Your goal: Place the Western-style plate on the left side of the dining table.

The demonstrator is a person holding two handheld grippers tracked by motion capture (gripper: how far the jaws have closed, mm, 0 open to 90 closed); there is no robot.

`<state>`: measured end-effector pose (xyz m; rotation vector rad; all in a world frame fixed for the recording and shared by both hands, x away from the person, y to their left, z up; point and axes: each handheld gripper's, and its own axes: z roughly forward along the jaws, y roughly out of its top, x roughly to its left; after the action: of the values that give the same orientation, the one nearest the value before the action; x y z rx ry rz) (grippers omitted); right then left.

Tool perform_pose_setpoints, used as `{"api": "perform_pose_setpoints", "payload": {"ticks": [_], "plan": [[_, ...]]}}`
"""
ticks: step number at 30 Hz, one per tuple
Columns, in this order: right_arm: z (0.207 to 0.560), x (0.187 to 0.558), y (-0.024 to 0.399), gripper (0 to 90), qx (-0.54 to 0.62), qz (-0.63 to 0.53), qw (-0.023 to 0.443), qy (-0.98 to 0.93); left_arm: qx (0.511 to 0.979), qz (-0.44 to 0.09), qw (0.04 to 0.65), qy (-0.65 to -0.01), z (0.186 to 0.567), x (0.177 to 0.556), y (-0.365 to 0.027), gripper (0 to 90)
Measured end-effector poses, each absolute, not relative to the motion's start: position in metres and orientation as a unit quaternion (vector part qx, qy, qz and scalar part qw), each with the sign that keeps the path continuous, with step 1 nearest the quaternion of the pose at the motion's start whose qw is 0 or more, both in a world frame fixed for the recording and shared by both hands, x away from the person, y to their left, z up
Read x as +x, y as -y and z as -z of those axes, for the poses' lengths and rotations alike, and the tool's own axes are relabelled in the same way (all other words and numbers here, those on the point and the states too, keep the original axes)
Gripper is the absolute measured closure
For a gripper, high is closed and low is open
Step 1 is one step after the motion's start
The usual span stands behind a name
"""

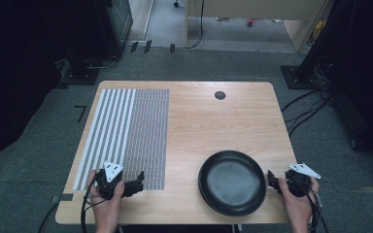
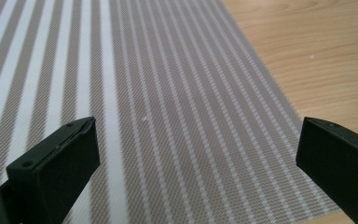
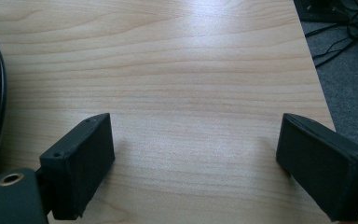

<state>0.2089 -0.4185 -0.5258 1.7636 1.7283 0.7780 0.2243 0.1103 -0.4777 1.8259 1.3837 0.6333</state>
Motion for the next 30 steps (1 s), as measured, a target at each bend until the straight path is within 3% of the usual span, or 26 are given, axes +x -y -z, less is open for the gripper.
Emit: {"api": "perform_pose_setpoints", "payload": {"ticks": [17,26,30], "plan": [[0.524,0.204,0.423,13.8,0.676,-0.302,0.27,-0.616,0.743,-0.218,0.418,-0.476,0.463,0.234,-0.044,0.0],[0.5,0.19,0.421,14.1,0.657,-0.351,0.271,-0.61,0.757,-0.171,0.434,-0.458,0.468,0.227,-0.021,0.0],[0.492,0.185,0.412,18.8,0.651,-0.361,0.271,-0.61,0.761,-0.151,0.439,-0.453,0.47,0.226,-0.014,0.0]]}}
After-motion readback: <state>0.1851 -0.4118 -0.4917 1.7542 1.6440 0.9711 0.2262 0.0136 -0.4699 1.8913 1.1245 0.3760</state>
